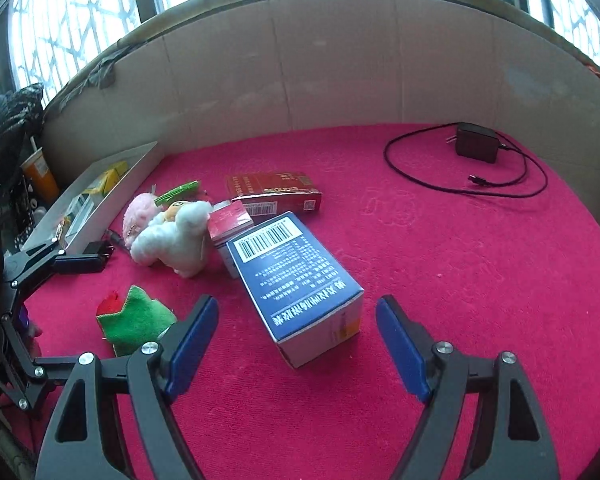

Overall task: Organize objects
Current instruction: 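Grasp the red plush chili with the left tool while the right tool grasps the blue-white medicine box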

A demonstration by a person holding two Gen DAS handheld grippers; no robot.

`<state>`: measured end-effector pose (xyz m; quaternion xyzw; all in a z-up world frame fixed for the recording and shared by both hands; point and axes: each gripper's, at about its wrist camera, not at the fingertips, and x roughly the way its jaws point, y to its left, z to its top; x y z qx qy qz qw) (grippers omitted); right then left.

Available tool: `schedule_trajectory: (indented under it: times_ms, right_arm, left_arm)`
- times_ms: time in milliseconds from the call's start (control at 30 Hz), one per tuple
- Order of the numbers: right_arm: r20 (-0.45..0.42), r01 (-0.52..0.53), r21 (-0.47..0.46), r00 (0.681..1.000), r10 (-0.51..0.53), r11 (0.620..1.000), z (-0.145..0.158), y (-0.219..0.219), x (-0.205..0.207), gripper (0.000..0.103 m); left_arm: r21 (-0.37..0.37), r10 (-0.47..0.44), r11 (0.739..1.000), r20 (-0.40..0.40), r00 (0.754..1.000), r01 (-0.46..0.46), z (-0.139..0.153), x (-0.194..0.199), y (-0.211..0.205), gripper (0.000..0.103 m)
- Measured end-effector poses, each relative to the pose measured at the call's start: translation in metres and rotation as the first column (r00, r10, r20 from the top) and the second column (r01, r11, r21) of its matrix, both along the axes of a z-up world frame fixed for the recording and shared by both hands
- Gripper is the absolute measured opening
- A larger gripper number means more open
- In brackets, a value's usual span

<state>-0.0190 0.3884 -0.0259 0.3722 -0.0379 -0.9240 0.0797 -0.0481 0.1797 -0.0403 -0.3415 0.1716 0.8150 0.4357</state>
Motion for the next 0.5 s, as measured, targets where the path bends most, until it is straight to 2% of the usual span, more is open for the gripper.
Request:
schedule_trajectory:
  times_ms: [167,333,400,467,500]
  right_arm:
    - [0.013,-0.035,0.079,0.999,0.034,0.996,-0.007,-0.018,-0.026,0.081]
    - [0.043,-0.032,0.082,0.999,0.028,0.996,-0.018,-0.020,-0.040,0.081]
    - [0.049,-0.033,0.089,0.998,0.029,0.995,-0.020,-0.021,-0.040,0.081]
    - [0.048,-0.034,0.093,0.998,0.029,0.995,-0.021,-0.022,-0.039,0.081]
    - [0.050,-0.036,0.095,0.998,0.032,0.995,-0.022,-0.022,-0.039,0.081]
  left_arm:
    - [-0.033,0.009,0.999,0.002,1.000,-0.009,-0.008,-0.007,0.011,0.103]
    - [-0.066,0.005,0.998,0.012,1.000,-0.005,-0.018,-0.008,0.016,0.095]
    - [-0.076,0.008,0.997,0.013,1.000,-0.007,-0.021,-0.007,0.017,0.090]
    - [-0.077,0.004,0.997,0.027,1.000,-0.002,-0.022,-0.008,0.017,0.072]
    - [-0.079,-0.002,0.997,0.033,0.999,0.005,-0.023,-0.007,0.017,0.067]
